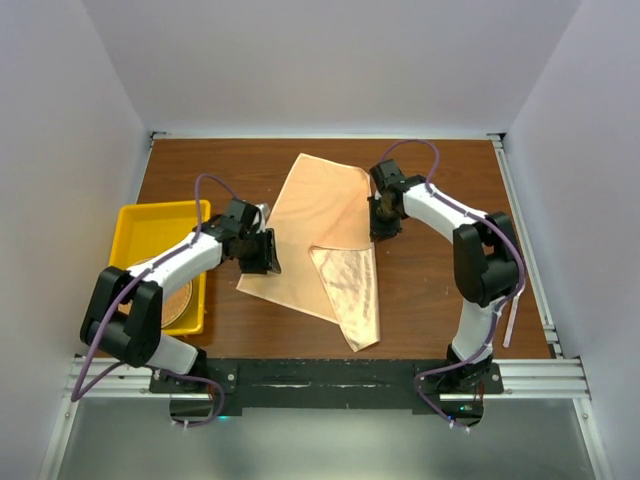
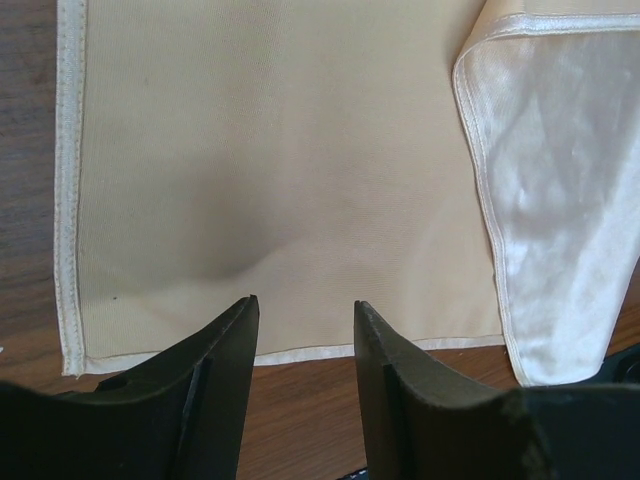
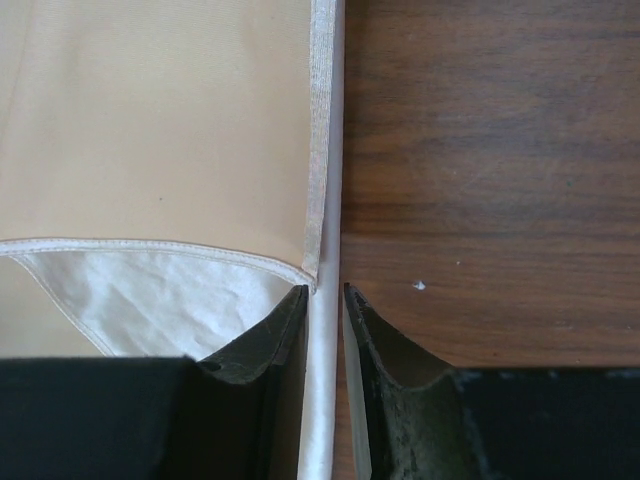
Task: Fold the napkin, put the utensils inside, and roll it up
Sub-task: Flatten the napkin out
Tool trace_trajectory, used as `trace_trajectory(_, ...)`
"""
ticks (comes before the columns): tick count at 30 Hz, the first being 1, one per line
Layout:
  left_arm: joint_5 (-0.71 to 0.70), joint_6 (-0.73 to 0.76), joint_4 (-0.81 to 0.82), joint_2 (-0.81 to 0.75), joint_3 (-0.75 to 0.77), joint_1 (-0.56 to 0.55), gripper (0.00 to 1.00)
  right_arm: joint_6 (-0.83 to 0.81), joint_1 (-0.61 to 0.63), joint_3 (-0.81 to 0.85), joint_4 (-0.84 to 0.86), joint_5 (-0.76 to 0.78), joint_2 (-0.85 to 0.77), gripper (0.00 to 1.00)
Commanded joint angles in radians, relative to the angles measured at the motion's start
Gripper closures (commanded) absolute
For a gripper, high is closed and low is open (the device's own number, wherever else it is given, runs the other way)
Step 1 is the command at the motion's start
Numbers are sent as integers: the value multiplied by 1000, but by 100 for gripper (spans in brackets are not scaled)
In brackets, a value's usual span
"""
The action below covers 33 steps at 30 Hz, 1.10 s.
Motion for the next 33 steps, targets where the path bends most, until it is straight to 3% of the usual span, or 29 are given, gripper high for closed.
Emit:
trace_trajectory(1, 18, 2, 27, 27, 40, 3, 52, -9, 1, 14, 28, -33, 22, 77)
trace_trajectory(13, 11, 14, 19, 70, 69, 3, 52, -9, 1, 20, 37, -55, 58, 81)
trace_trajectory(19, -5, 8, 31, 101, 50, 3, 52, -32, 1, 69, -37, -12, 50, 100)
trace_trajectory(22, -22, 2, 41, 105, 35, 3, 53, -41, 1, 93, -72, 19, 42, 100)
trace_trajectory(27, -40, -6, 44, 124, 3, 3, 53, -47, -13, 149, -129, 104, 24, 100)
trace_trajectory(30, -40, -3, 48, 137, -8, 3, 53, -39, -83, 169, -144, 173, 25, 100)
trace_trajectory(32, -39, 1, 53, 139, -13, 3, 53, -45, -152, 217, -166, 265, 55, 100)
trace_trajectory(33, -37, 4, 53, 138, -13, 3, 53, -56, -169, 234, -157, 417, 65, 100)
